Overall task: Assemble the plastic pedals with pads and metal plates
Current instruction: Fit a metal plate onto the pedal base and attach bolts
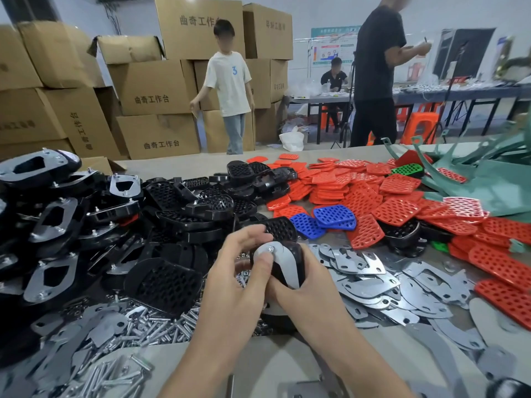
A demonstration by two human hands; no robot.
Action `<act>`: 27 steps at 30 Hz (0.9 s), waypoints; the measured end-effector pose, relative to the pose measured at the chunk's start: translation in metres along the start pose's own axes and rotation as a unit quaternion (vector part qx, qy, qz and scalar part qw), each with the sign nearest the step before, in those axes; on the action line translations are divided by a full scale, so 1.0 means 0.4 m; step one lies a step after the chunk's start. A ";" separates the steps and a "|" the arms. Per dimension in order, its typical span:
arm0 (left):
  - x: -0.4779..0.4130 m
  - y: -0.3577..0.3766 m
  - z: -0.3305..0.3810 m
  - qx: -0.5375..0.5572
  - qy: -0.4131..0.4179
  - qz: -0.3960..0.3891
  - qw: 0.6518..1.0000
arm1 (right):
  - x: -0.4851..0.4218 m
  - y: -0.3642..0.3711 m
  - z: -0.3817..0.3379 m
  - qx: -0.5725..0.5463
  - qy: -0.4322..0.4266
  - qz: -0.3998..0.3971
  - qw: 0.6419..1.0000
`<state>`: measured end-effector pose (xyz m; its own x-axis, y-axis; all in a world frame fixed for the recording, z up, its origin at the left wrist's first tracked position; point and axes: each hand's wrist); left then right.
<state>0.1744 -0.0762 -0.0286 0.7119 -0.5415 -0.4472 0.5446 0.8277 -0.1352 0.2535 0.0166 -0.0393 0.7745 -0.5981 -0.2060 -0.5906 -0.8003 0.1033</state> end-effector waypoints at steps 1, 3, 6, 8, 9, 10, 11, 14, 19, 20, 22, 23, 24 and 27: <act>0.000 0.002 0.003 0.018 -0.013 0.013 1.000 | 0.000 0.002 0.001 0.002 0.002 0.003 1.000; -0.001 0.005 0.002 0.013 -0.033 0.032 0.999 | 0.000 0.005 0.003 0.007 0.006 0.003 1.000; -0.006 0.007 -0.008 0.002 -0.038 0.033 0.999 | 0.000 0.003 0.005 0.004 0.000 0.004 1.000; -0.005 0.004 -0.012 -0.042 0.002 0.006 0.999 | 0.000 -0.001 0.004 0.009 -0.005 0.006 1.000; -0.003 0.002 -0.009 -0.058 0.018 -0.003 0.998 | 0.000 -0.003 0.003 0.013 -0.008 0.005 1.000; -0.001 0.002 -0.005 -0.056 0.023 -0.003 0.998 | 0.000 -0.003 0.002 0.016 -0.008 0.004 1.000; 0.001 0.004 -0.003 -0.036 0.021 0.004 0.999 | 0.000 -0.003 0.001 0.020 -0.007 0.004 1.000; 0.000 0.010 -0.006 -0.015 -0.018 0.027 0.999 | 0.000 0.000 0.004 0.039 0.000 0.009 0.999; 0.003 0.008 -0.004 -0.071 0.014 0.001 0.997 | -0.005 -0.004 0.009 0.057 -0.014 0.014 0.998; 0.005 0.005 -0.003 -0.073 0.026 -0.010 0.997 | -0.004 -0.005 0.010 0.046 -0.012 0.009 0.999; 0.011 0.003 0.002 -0.038 0.002 -0.023 0.999 | -0.003 -0.006 0.011 0.022 0.001 -0.002 1.000; 0.014 0.003 0.003 -0.014 -0.012 -0.022 1.000 | -0.002 -0.007 0.010 0.015 0.005 -0.005 1.000; 0.015 0.004 0.007 0.004 -0.020 -0.019 1.000 | -0.002 -0.008 0.011 0.013 0.004 -0.008 1.000; 0.011 0.004 0.006 0.011 -0.027 -0.016 0.999 | -0.001 -0.006 0.009 0.012 -0.006 -0.012 1.000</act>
<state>0.1796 -0.0775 -0.0289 0.7162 -0.5762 -0.3937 0.5777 0.8060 -0.1286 0.2540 0.0189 -0.0428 0.7858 -0.5781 -0.2198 -0.5774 -0.8131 0.0742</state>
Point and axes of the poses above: each hand's wrist, its own x-axis away from the middle knuckle, its own y-axis out of the palm, z = x × y
